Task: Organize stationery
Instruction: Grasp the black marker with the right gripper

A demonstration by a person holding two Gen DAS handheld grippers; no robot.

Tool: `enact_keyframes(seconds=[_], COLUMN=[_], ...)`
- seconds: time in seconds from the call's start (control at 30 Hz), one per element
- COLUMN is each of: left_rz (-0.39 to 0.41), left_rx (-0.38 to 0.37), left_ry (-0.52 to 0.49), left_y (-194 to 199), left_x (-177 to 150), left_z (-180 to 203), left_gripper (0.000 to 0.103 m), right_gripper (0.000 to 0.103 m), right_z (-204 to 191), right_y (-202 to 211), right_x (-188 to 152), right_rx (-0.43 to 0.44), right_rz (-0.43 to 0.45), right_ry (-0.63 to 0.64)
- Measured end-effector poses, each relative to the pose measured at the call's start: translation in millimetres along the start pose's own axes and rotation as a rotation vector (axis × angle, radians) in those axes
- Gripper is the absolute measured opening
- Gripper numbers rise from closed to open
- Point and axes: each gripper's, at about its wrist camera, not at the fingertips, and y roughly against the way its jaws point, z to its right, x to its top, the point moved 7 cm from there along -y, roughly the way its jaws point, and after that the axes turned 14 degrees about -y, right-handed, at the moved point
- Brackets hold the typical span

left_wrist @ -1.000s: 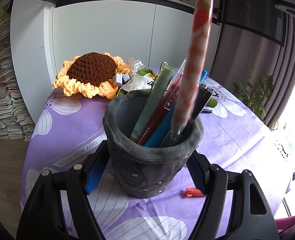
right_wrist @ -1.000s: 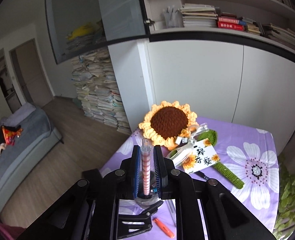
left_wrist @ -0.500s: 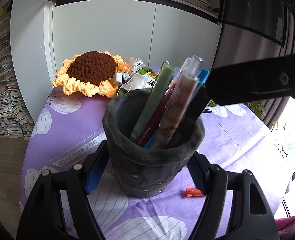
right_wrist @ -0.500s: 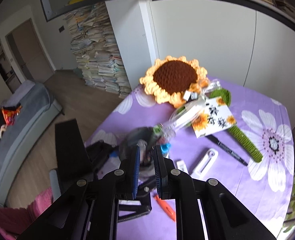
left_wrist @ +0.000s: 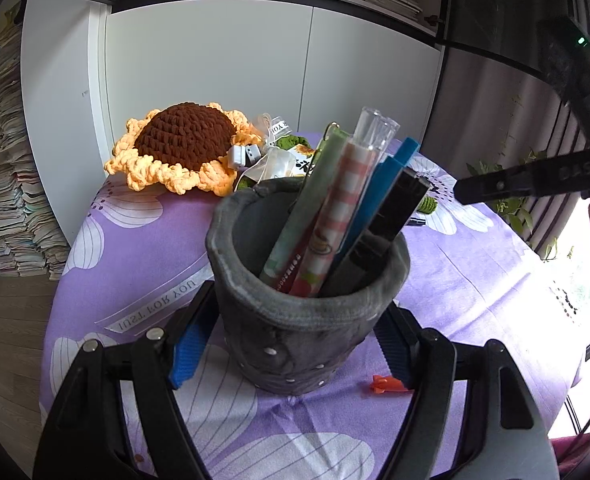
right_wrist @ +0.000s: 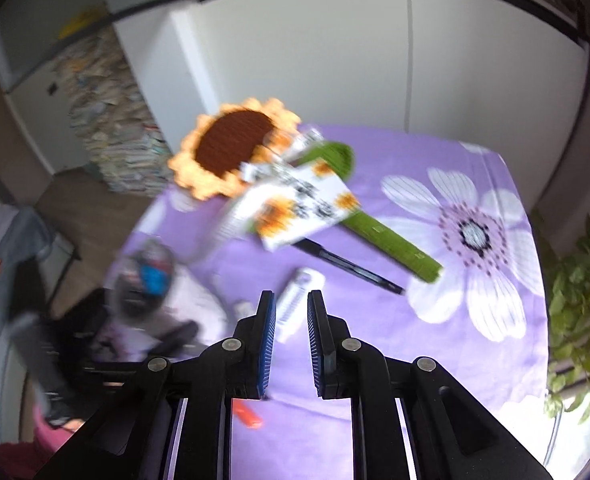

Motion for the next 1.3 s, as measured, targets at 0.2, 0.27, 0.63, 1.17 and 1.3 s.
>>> enact_keyframes(seconds=[0.2, 0.27, 0.63, 1.17, 1.3], left_rz=[-0.005, -0.007, -0.017, -0.013, -0.009], left_rx=[0.000, -0.002, -0.015, -0.007, -0.002], left_ry=[0.005, 0.006, 0.017, 0.010, 0.004], left_y=[-2, -2, -5, -3, -2], left_x=[-1, -1, -3, -3, -2], left_z=[-3, -4, -3, -2, -1], left_gripper=[0.075, 0.075, 0.076, 0.076, 0.076], right_gripper=[0.015, 0.015, 0.034, 0.011, 0.027], right_z=[47, 49, 35, 72, 75], right_y=[-44, -53, -107, -42, -26], right_x=[6, 8, 21, -72, -76], right_rx=[-0.081, -0.082, -0.098, -0.109, -0.123], right_rz=[-0.066, -0.076, -0.149, -0.336, -0.317], right_ry=[-0.022, 0.018, 0.221, 0.105, 0.105])
